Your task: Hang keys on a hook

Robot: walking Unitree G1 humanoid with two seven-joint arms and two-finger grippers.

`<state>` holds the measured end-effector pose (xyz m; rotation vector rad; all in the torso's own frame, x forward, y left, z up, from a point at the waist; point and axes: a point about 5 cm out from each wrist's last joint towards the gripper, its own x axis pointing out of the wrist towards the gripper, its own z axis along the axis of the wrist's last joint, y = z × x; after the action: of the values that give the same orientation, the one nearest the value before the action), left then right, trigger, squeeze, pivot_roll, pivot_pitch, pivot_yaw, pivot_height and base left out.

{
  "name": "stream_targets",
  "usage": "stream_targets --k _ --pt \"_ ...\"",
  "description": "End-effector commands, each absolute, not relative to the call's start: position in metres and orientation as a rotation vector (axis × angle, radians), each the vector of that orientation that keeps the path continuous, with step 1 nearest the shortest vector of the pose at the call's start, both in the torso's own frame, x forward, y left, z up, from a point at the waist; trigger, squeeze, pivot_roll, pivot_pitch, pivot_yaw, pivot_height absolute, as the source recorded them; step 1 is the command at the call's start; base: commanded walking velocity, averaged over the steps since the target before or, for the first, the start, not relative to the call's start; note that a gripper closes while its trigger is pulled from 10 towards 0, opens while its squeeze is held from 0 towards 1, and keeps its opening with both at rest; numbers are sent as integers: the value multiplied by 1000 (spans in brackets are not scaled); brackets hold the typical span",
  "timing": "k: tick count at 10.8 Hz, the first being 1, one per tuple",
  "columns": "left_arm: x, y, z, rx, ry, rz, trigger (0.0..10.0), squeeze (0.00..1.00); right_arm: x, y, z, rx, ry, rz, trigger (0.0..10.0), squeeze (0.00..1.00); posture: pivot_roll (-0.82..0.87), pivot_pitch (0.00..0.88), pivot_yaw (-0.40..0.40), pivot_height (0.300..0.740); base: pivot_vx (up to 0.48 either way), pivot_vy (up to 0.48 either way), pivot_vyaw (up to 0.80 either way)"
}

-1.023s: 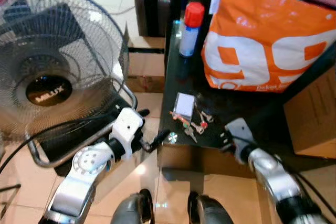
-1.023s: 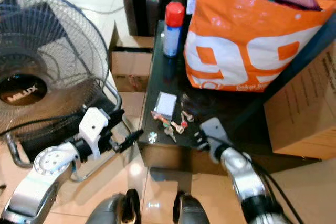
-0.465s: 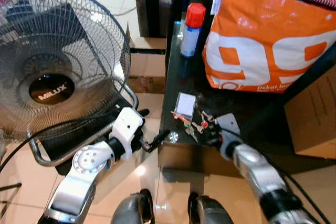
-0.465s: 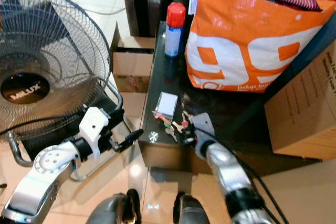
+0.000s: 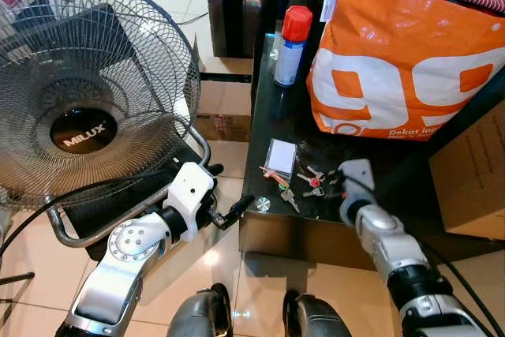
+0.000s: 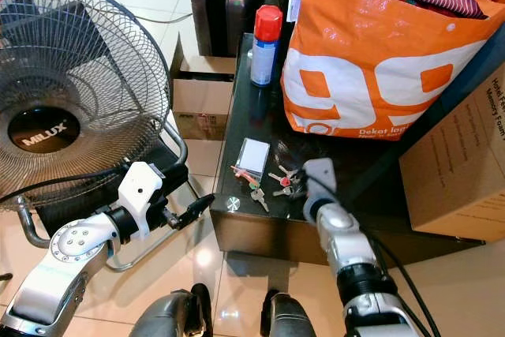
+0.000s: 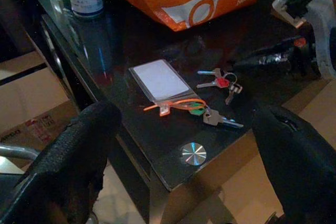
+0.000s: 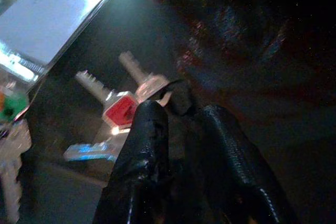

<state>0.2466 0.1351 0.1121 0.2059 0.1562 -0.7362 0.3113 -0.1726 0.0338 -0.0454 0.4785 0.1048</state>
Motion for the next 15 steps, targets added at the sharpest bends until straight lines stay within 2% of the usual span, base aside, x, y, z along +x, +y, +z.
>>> stream_targets --k 1,3,6,7,9,10,11,13,15 --pt "246 137 111 208 168 -728 10000 0 313 -181 35 -19 461 43 10000 0 -72 231 -8 740 0 0 0" --pt "245 137 111 206 167 -726 10000 0 314 -185 40 -23 437 53 10000 0 -75 231 -10 740 0 0 0" --pt "243 136 111 199 163 -724 10000 0 293 -194 40 -70 440 206 10000 0 -81 228 -16 740 0 0 0" --pt "244 135 112 197 161 -727 10000 0 284 -194 39 -46 450 267 10000 1000 -82 228 -16 740 0 0 0" --pt "244 132 112 190 158 -739 10000 0 270 -188 36 -81 486 351 10000 1000 -92 229 -8 740 0 0 0" --pt "245 130 112 186 156 -747 10000 0 269 -183 35 -81 492 356 10000 110 -94 232 -6 740 0 0 0" --pt "245 129 112 179 151 -755 10000 0 270 -175 33 -77 494 351 10000 0 -92 233 -4 740 0 0 0" --pt "240 128 108 130 205 -801 10000 0 272 -165 26 -69 515 296 10000 0 -88 236 -7 740 0 0 0" --pt "233 130 99 160 291 -832 10000 0 277 -160 27 -61 513 276 10000 0 -87 238 -7 740 0 0 0"
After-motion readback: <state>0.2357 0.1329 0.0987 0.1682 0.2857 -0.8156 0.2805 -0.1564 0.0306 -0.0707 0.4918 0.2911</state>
